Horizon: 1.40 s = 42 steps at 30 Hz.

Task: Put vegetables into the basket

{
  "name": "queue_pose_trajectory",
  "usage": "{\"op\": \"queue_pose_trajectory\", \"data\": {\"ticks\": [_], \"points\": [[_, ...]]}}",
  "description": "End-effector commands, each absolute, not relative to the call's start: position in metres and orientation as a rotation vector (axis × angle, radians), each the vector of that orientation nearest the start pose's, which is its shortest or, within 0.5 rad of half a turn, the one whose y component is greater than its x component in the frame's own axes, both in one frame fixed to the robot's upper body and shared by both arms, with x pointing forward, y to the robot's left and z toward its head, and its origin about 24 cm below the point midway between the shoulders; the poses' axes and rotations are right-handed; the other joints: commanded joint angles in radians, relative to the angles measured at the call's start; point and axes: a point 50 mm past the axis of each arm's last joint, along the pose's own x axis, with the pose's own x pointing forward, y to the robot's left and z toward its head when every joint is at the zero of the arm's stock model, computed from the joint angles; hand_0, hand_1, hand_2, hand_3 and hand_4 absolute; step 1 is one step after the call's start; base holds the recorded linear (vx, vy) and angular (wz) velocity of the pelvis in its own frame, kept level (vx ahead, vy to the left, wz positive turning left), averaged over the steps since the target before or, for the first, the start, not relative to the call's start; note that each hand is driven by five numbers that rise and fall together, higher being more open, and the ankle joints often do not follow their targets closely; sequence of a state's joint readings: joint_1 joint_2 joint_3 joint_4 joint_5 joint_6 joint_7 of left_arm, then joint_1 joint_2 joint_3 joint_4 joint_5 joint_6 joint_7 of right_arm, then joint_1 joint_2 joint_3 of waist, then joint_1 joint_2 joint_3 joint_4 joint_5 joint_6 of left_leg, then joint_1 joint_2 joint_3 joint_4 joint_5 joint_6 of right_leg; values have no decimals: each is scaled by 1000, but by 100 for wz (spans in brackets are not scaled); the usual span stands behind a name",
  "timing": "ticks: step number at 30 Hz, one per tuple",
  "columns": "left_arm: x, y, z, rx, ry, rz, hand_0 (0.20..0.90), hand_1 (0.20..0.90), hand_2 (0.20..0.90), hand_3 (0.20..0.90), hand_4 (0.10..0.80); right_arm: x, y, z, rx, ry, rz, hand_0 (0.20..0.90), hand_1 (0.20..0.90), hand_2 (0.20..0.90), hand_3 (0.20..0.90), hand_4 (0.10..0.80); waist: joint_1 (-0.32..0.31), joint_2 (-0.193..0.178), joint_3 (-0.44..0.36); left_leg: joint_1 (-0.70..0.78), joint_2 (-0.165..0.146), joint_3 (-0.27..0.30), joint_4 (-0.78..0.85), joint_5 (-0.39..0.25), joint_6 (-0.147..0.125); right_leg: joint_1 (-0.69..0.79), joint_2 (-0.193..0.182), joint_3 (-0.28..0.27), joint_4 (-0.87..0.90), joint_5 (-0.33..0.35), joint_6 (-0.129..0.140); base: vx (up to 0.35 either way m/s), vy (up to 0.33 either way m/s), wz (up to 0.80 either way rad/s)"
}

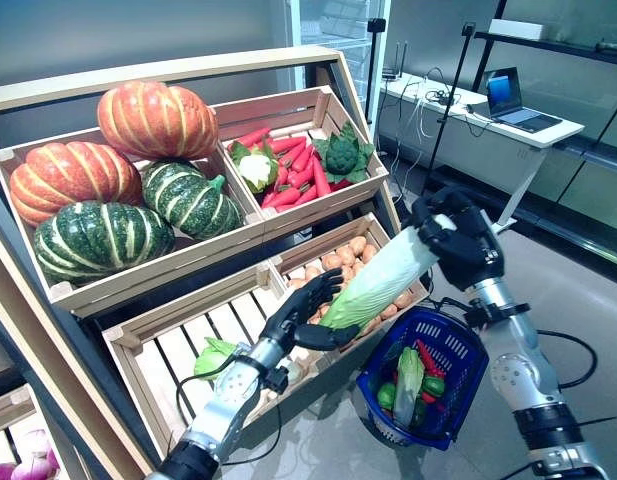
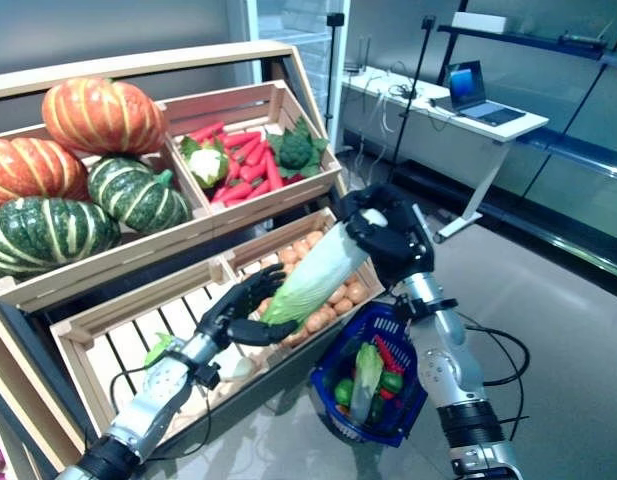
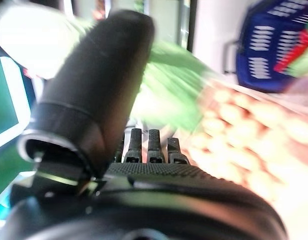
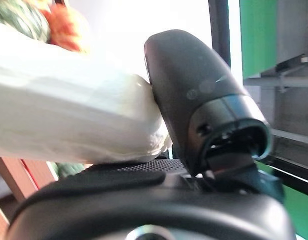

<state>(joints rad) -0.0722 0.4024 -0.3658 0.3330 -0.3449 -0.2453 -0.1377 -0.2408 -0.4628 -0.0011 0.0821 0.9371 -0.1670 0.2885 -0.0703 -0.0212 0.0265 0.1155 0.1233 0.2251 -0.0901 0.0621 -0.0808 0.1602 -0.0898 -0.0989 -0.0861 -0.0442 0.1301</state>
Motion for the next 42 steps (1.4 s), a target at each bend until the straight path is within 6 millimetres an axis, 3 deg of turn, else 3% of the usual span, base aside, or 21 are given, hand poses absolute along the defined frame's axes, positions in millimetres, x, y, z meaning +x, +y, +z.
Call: {"op": "queue_pose_trajectory", "data": {"ticks": [1, 10, 17, 21, 28, 35, 42], "points": [[264, 177, 22, 183, -14, -376, 900, 900, 900, 900, 800, 288, -244, 210, 355, -777, 274, 300, 300, 300, 300, 400, 1, -5, -35, 29, -43, -11, 3, -105, 52, -36, 41, -3, -1, 50, -48, -15, 6, -8], [258, 186, 7, 269, 49, -397, 900, 900, 900, 900, 800, 287, -251, 225, 307, -817, 269, 300, 300, 300, 300, 400, -1, -4, -36, 30, -39, -3, 3, -104, 48, -37, 42, -1, -1, 48, -46, -5, 2, -2], [257, 206, -1, 225, 66, -235, 900, 900, 900, 900, 800, 288, -264, 230, 242, -790, 226, 300, 300, 300, 300, 400, -6, -9, -43, 32, -39, 3, 3, -105, 45, -37, 43, 2, -1, 48, -46, 0, 0, 0], [260, 226, 3, 133, 32, -1, 900, 900, 900, 900, 800, 289, -284, 211, 138, -659, 116, 300, 300, 300, 300, 400, -11, -19, -44, 30, -39, 4, 3, -103, 44, -40, 45, 7, -1, 52, -50, 0, 0, 0], [258, 247, 7, 61, 10, 197, 900, 900, 900, 900, 800, 278, -317, 175, 29, -476, -46, 300, 300, 300, 300, 400, -26, -25, -45, 26, -36, 0, 3, -100, 43, -45, 50, 17, -1, 59, -54, 4, -9, 0], [261, 258, 15, 4, -14, 268, 900, 900, 900, 900, 800, 261, -355, 137, 71, -338, -227, 300, 300, 300, 300, 400, -38, -21, -38, 21, -36, -5, 3, -98, 44, -51, 53, 19, -1, 66, -52, 7, -31, -1], [268, 258, 25, 7, -29, 231, 900, 900, 900, 900, 800, 249, -373, 118, 80, -300, -373, 300, 300, 300, 300, 400, -38, -11, -22, 23, -39, 0, 3, -96, 52, -62, 48, 21, 30, 57, -53, 1, -37, -1]]}}
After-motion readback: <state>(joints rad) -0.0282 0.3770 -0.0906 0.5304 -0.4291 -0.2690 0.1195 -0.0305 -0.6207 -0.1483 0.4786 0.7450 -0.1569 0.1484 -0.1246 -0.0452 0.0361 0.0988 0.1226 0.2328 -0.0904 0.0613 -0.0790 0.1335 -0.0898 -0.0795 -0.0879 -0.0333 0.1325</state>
